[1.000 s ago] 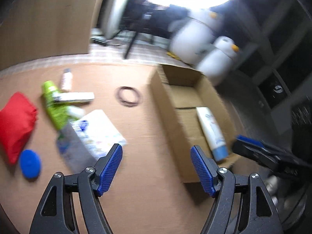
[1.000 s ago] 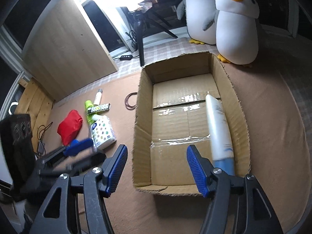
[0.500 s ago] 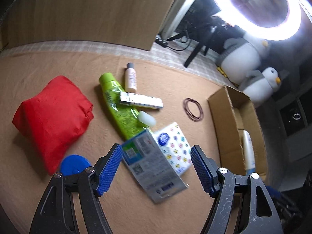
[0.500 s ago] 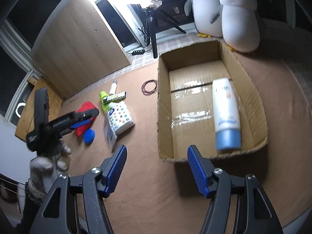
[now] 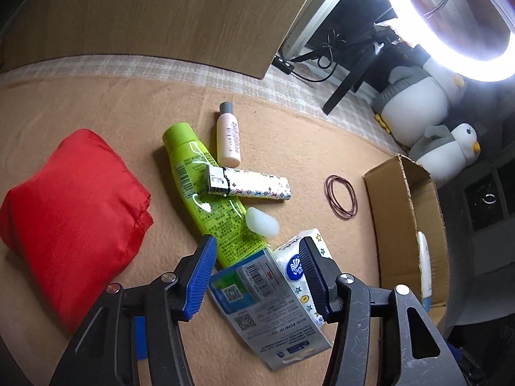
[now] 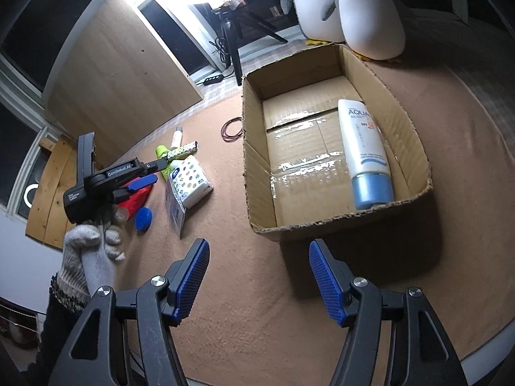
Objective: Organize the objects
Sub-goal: 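Move the right tool over the card package on the floor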
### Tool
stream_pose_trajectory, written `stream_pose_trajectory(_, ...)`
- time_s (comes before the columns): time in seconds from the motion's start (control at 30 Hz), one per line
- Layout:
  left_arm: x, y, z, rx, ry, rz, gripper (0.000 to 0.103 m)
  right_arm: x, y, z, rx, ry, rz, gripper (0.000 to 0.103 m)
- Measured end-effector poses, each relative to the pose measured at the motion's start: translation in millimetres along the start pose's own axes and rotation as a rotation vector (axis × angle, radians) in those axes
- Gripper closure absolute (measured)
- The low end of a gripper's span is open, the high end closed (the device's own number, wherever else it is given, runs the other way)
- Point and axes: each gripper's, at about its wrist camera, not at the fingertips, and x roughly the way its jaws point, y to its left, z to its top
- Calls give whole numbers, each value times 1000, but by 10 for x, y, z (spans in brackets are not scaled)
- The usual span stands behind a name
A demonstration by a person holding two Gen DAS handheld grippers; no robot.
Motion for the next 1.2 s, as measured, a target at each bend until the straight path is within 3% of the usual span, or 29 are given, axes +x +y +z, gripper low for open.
stream_pose_trajectory(0.4, 101, -70, -189, 57, 44, -41, 64, -35, 15, -23, -2, 8, -6, 42)
stream_pose_trajectory(0.87, 61, -324, -873, 122, 105, -120, 65, 80, 176, -58, -52, 34, 13, 42)
stream_pose_trajectory(1.2, -99, -361, -1222, 134, 104, -141, 65, 209, 362, -113, -103, 56, 34, 42)
